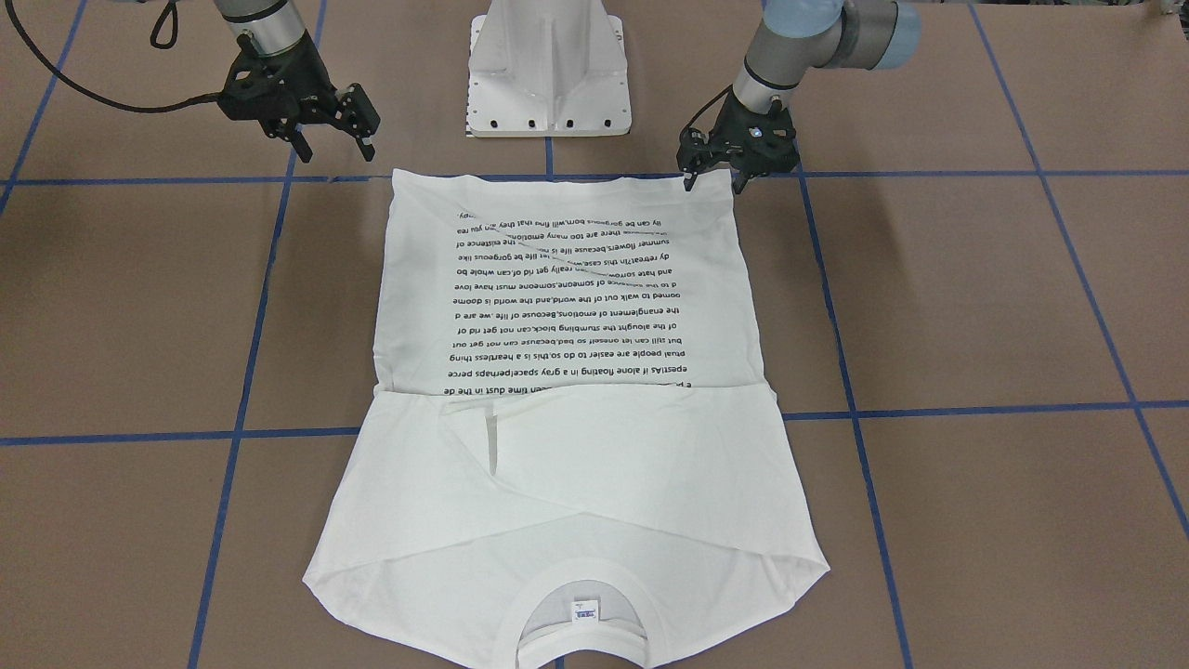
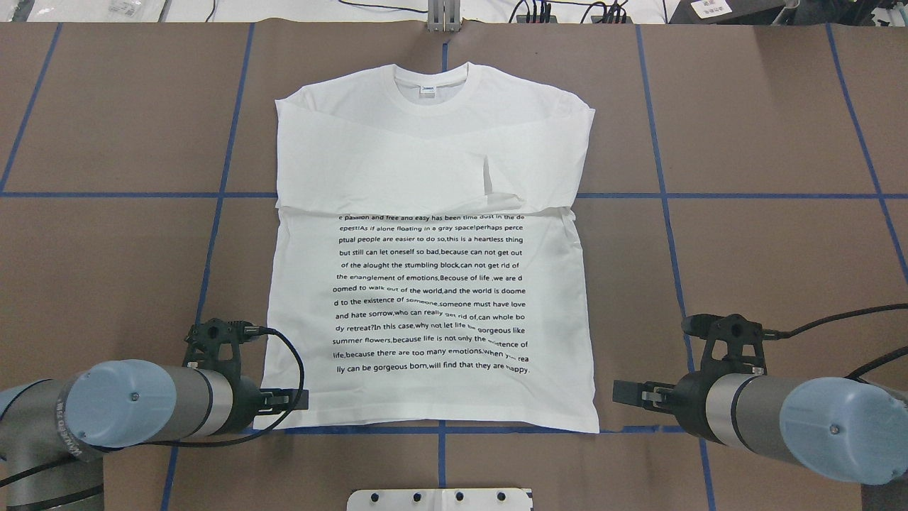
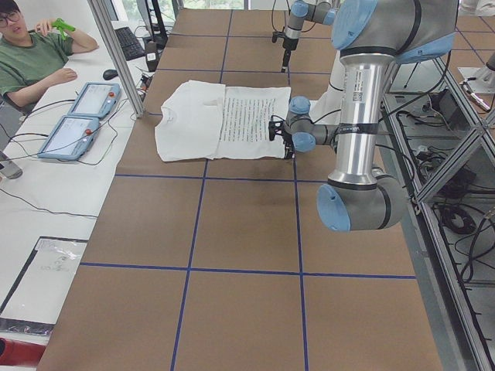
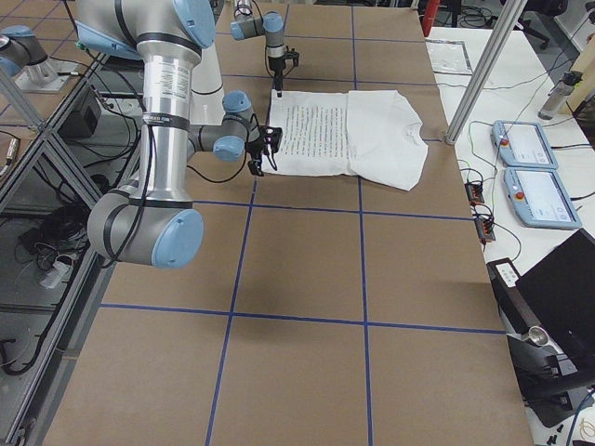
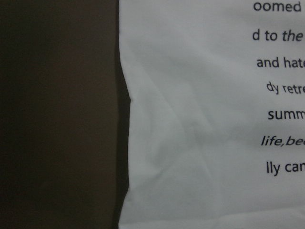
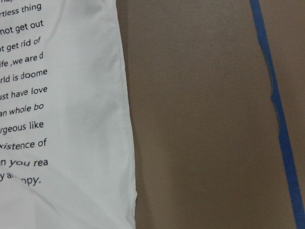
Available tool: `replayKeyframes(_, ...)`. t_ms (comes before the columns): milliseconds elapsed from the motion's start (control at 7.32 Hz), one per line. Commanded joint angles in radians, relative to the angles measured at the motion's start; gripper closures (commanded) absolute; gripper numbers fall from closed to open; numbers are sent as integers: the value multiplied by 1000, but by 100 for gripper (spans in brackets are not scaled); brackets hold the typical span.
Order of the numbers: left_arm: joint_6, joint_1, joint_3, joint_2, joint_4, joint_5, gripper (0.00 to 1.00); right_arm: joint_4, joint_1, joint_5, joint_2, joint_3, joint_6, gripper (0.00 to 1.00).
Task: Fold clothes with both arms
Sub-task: 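Grasp the hem corners nearest the robot with both grippers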
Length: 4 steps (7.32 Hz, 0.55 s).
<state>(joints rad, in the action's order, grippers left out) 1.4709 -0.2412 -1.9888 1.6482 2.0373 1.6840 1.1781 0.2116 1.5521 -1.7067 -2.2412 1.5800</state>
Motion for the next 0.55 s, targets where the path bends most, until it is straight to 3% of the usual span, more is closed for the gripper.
replayKeyframes(0, 5, 13, 1, -14, 3, 2, 25, 0, -1, -1, -1, 0, 0, 0)
replayKeyframes(273, 9, 25, 1, -16, 1, 3, 34, 0, -1, -1, -1, 0, 0, 0)
replayKeyframes(410, 19, 28, -4, -16, 1, 5, 49, 0, -1, -1, -1, 0, 0, 0)
